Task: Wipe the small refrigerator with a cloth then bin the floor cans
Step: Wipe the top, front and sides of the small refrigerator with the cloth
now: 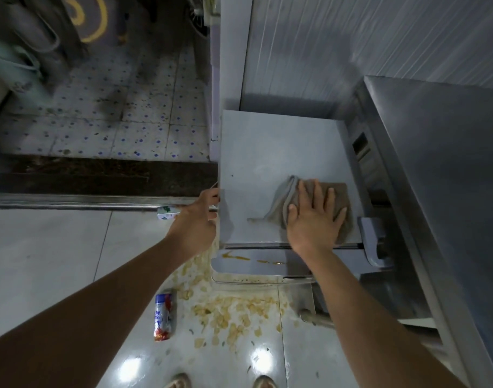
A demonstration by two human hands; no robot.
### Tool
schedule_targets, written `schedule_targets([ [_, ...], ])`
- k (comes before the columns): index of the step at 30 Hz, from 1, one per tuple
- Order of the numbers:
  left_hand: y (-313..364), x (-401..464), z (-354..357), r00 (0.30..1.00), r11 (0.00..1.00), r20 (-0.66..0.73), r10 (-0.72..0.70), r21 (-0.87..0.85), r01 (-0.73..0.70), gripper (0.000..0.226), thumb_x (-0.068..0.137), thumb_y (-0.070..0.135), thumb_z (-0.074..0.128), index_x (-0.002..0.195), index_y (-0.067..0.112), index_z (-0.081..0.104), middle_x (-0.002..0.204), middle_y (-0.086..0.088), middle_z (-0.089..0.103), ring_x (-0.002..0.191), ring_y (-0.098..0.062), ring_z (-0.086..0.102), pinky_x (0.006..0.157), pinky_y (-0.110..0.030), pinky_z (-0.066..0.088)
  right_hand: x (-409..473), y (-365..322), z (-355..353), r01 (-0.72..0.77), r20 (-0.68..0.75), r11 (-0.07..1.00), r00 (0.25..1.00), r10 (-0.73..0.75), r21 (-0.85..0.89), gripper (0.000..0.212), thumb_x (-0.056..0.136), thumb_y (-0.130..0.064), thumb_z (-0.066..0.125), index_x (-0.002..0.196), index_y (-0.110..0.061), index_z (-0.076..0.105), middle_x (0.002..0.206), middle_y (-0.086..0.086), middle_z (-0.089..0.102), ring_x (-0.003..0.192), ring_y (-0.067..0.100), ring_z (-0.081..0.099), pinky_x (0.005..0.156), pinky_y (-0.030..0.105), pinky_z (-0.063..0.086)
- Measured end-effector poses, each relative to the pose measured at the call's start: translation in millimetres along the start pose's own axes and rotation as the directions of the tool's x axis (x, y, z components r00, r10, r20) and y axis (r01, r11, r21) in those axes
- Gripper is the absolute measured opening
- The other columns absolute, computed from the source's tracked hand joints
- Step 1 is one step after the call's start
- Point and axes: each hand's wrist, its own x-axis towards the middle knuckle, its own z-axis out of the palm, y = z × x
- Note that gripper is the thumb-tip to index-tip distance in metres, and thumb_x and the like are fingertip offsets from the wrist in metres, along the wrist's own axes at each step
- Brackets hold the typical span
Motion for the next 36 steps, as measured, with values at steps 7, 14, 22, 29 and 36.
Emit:
schedule_targets([
  [7, -20, -1, -21, 0.991, 0.996, -0.125, -0.052, 0.069, 0.061, 0.063, 0.086, -0.005, 0.046, 0.140, 0.022, 0.031, 0.134, -0.004, 0.051, 0.114, -0.018, 0.056, 0.081, -0.024, 0.042, -3, -101, 9, 0.326, 0.021, 0.944, 0.945, -0.328, 0.053, 0.057, 0.095, -0.048, 0.026, 0.149, -0.036, 0.014, 0.160, 0.000, 0.001, 0.146, 0.032, -0.005, 0.113, 0.057, -0.007],
  [14, -30, -16, -31, 0.991, 0.989, -0.121, -0.063, 0.128, 0.078, 0.060, 0.085, -0.003, 0.046, 0.137, 0.023, 0.033, 0.121, -0.010, 0.059, 0.106, -0.024, 0.058, 0.086, -0.035, 0.050, 42, -138, 4, 0.329, 0.096, 0.944, 0.939, -0.331, 0.040, 0.067, 0.088, -0.047, 0.049, 0.147, -0.039, 0.018, 0.159, 0.003, -0.010, 0.144, 0.035, -0.014, 0.111, 0.061, -0.008],
  [22, -12, -30, -28, 0.997, 0.990, -0.013, -0.079, 0.115, 0.080, 0.057, 0.087, -0.001, 0.046, 0.137, 0.022, 0.034, 0.135, -0.007, 0.050, 0.118, -0.026, 0.053, 0.095, -0.044, 0.047, -78, -104, 13, 0.379, 0.057, 0.921, 0.921, -0.385, 0.089, 0.061, 0.084, -0.046, 0.019, 0.142, -0.039, 0.037, 0.160, -0.003, -0.002, 0.147, 0.026, -0.008, 0.115, 0.053, -0.008],
  [29, 0, -30, -12, 0.997, 0.990, -0.051, -0.059, 0.127, 0.065, 0.052, 0.087, 0.010, 0.054, 0.135, 0.021, 0.040, 0.136, -0.004, 0.049, 0.120, -0.024, 0.050, 0.096, -0.043, 0.046, -94, -87, 22, 0.438, -0.042, 0.893, 0.899, -0.436, 0.098, 0.053, 0.091, -0.044, 0.037, 0.143, -0.033, 0.036, 0.159, 0.000, 0.014, 0.147, 0.027, 0.007, 0.117, 0.050, 0.000],
  [36, 12, -34, 12, 0.999, 0.989, -0.043, -0.012, 0.147, 0.018, 0.056, 0.084, -0.006, 0.048, 0.132, 0.024, 0.044, 0.137, 0.000, 0.048, 0.118, -0.021, 0.050, 0.094, -0.032, 0.046, -73, 47, 7, 0.330, 0.058, 0.942, 0.943, -0.327, -0.055, 0.060, 0.090, -0.056, 0.008, 0.147, -0.039, -0.005, 0.159, -0.007, -0.011, 0.146, 0.020, -0.011, 0.117, 0.049, -0.003],
])
